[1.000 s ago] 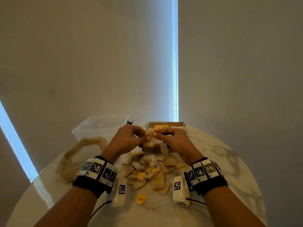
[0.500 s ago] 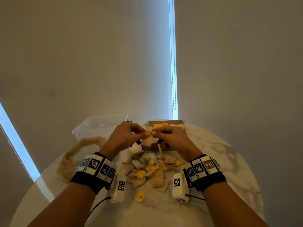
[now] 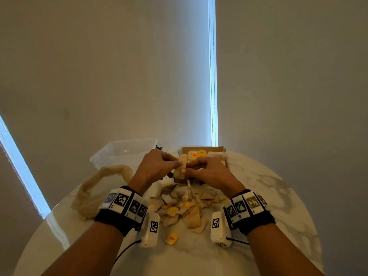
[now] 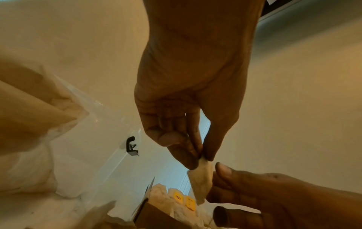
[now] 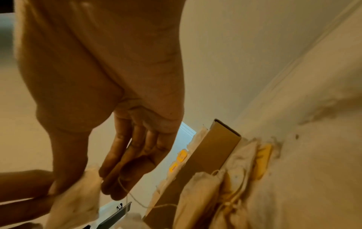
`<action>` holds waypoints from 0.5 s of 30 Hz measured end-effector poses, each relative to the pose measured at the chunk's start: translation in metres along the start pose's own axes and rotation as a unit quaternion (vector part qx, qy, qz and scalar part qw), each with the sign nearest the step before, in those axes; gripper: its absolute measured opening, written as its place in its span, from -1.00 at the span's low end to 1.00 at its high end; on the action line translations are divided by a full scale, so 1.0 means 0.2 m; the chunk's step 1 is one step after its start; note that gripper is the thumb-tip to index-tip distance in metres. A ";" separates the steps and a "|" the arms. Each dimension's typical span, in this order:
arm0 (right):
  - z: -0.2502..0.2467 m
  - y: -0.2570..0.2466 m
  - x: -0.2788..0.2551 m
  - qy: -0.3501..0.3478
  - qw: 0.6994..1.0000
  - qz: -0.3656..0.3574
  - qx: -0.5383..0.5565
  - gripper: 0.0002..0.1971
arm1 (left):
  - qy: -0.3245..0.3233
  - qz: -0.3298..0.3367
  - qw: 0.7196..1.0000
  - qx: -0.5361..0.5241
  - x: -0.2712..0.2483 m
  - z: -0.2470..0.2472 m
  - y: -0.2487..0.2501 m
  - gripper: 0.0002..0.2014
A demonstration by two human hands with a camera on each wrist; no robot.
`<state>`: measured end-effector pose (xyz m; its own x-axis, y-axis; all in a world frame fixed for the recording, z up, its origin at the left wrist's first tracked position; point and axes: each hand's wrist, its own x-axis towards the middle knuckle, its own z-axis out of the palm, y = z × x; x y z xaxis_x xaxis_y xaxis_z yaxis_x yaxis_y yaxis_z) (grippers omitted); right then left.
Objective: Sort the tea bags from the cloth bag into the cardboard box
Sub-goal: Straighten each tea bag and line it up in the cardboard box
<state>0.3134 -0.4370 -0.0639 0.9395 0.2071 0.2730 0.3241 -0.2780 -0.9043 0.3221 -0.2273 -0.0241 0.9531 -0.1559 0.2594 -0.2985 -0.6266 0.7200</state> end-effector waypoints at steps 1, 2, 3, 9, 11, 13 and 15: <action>0.00 0.00 -0.01 -0.005 1.000 -0.001 0.005 -0.82 | -0.007 0.002 1.000 -0.005 0.00 0.01 0.01 -0.79; 0.00 0.00 -0.01 -0.008 1.000 0.000 0.007 -0.84 | -0.018 0.004 1.000 -0.013 -0.01 0.01 0.02 -0.76; 0.00 0.00 -0.01 -0.007 1.000 0.002 0.008 -0.86 | -0.027 0.003 0.999 -0.022 -0.01 0.02 0.02 -0.72; 0.01 0.00 0.00 0.028 0.999 0.019 0.025 -0.89 | -0.008 0.007 0.999 -0.034 -0.01 -0.01 -0.01 -0.68; 0.01 0.00 0.00 0.021 0.999 0.020 0.024 -0.88 | -0.022 0.010 0.999 -0.037 -0.02 0.00 -0.04 -0.69; 0.02 0.00 0.00 0.011 0.999 0.020 0.022 -0.88 | -0.012 0.025 0.999 -0.045 -0.03 0.01 -0.05 -0.74; 0.02 0.00 0.00 0.013 0.999 0.030 0.033 -0.91 | 0.016 0.029 0.997 -0.067 -0.02 0.03 -0.06 -0.78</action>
<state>0.3132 -0.4322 -0.0644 0.9600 0.1667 0.2250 0.2594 -0.2264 -0.9389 0.3220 -0.2237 -0.0375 0.9328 -0.1635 0.3213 -0.3587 -0.5088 0.7826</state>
